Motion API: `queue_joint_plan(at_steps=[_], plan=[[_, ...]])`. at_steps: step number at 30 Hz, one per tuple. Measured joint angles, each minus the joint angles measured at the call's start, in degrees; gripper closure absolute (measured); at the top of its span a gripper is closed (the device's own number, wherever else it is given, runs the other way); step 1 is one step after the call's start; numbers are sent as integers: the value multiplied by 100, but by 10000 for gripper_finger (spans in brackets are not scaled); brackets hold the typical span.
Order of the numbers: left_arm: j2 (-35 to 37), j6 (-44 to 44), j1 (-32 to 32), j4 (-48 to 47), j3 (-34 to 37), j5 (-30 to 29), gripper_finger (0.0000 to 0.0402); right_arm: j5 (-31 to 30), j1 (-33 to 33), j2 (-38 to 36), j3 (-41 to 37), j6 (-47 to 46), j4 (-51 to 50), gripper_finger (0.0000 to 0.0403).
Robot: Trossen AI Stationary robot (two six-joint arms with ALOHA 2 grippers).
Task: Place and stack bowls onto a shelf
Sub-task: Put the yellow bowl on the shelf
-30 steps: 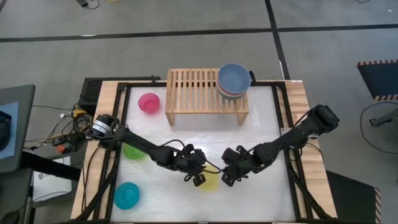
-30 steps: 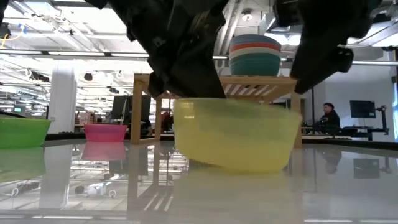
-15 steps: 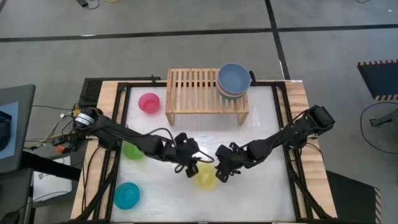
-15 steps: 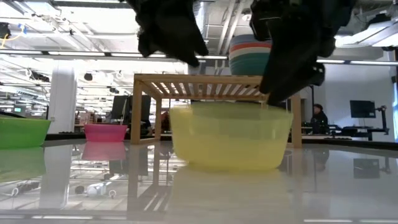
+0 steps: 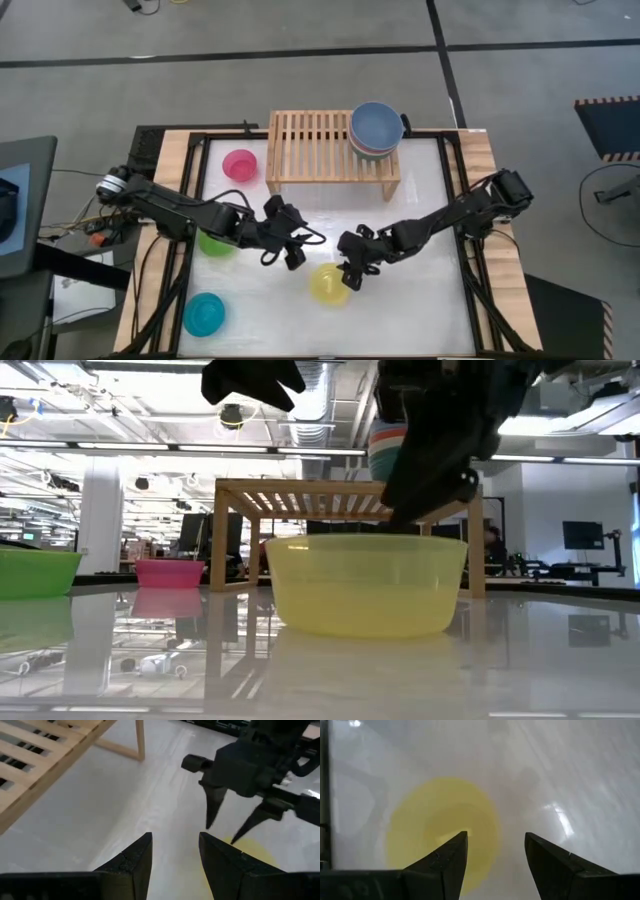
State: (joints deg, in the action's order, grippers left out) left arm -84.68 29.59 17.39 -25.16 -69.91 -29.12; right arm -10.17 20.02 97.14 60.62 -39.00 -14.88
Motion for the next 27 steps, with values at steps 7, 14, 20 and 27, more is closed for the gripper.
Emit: queue_joint_plan(at_steps=[7, 14, 20, 27], plan=[[103, 111, 42, -134, 4, 43, 256, 129, 10, 395, 33, 355, 443, 180], [391, 59, 140, -166, 4, 137, 257, 128, 16, 510, 27, 658, 437, 191], [770, -122, 149, -136, 4, 8, 270, 296, 3, 674, 27, 819, 432, 201], [1088, -201, 149, -150, 4, -238, 276, 339, -19, 728, 27, 822, 408, 228]])
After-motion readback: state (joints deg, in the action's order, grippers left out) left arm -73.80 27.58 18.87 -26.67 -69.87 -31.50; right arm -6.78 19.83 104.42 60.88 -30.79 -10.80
